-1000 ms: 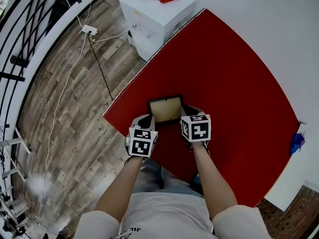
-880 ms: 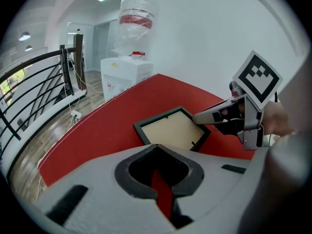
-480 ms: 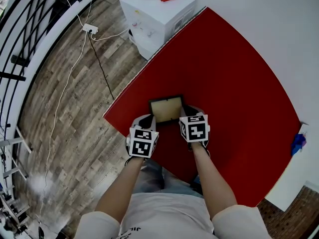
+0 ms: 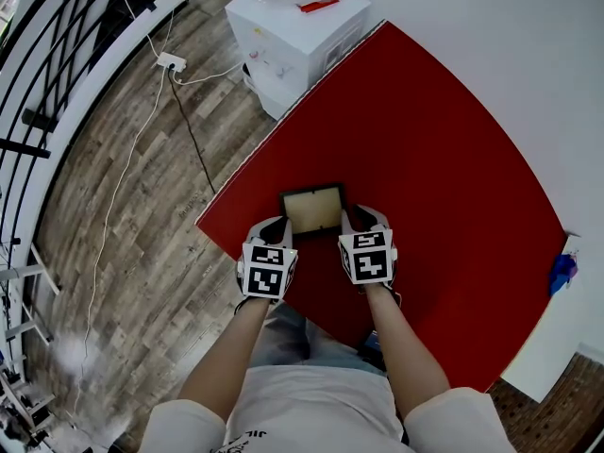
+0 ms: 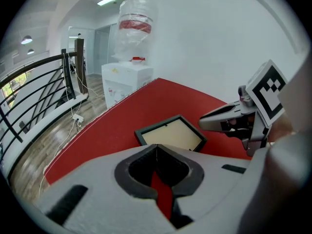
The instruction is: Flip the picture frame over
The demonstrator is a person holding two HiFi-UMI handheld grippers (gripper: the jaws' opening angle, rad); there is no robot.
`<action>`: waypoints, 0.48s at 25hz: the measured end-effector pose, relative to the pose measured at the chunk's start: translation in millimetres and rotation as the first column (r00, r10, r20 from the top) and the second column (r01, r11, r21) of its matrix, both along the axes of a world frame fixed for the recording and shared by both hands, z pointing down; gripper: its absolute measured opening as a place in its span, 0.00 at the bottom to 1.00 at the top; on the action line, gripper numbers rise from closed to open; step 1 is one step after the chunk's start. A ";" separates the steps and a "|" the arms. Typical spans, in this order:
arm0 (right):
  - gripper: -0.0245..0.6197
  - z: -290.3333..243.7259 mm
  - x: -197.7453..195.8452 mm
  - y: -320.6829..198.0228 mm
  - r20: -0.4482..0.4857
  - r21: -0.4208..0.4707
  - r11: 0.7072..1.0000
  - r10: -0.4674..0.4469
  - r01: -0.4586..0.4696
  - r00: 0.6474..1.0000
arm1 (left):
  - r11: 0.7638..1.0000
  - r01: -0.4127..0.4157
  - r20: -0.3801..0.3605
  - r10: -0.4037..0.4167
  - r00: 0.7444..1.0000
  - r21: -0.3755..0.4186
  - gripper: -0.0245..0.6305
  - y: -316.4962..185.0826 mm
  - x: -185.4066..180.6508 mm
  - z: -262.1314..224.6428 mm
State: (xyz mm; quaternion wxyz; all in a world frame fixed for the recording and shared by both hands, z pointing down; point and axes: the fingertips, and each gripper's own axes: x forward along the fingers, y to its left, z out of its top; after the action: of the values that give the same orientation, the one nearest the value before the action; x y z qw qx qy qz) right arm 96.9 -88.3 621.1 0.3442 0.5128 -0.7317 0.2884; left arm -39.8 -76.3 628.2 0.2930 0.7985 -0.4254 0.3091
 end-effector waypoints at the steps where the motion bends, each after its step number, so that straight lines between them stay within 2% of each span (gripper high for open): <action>1: 0.14 -5.8 -1.3 4.4 -0.002 0.004 1.000 -0.012 0.012 1.000 | 1.000 0.003 -0.006 -0.003 1.000 0.011 0.05 0.3 -1.4 -7.0; 5: 0.13 -34.2 -9.9 33.7 -0.002 0.015 0.997 -0.071 0.071 0.998 | 0.998 0.039 -0.051 -0.036 0.998 0.049 0.05 18.3 -11.3 -42.9; 8: 0.05 -57.2 -14.5 62.0 0.017 0.030 0.996 -0.079 0.078 0.997 | 0.995 0.062 -0.079 -0.055 0.995 0.078 0.05 47.3 -15.4 -73.8; 12: 0.05 -83.5 -26.1 96.4 0.059 0.053 0.995 -0.085 0.082 0.995 | 0.986 0.121 -0.110 -0.109 0.988 0.113 0.05 82.9 -23.9 -110.1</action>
State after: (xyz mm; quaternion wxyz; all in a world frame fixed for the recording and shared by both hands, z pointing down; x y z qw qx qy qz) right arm 70.8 8.2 537.5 0.3204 0.4813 -0.7697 0.2707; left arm -63.7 6.6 518.2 0.2840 0.8036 -0.4727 0.2238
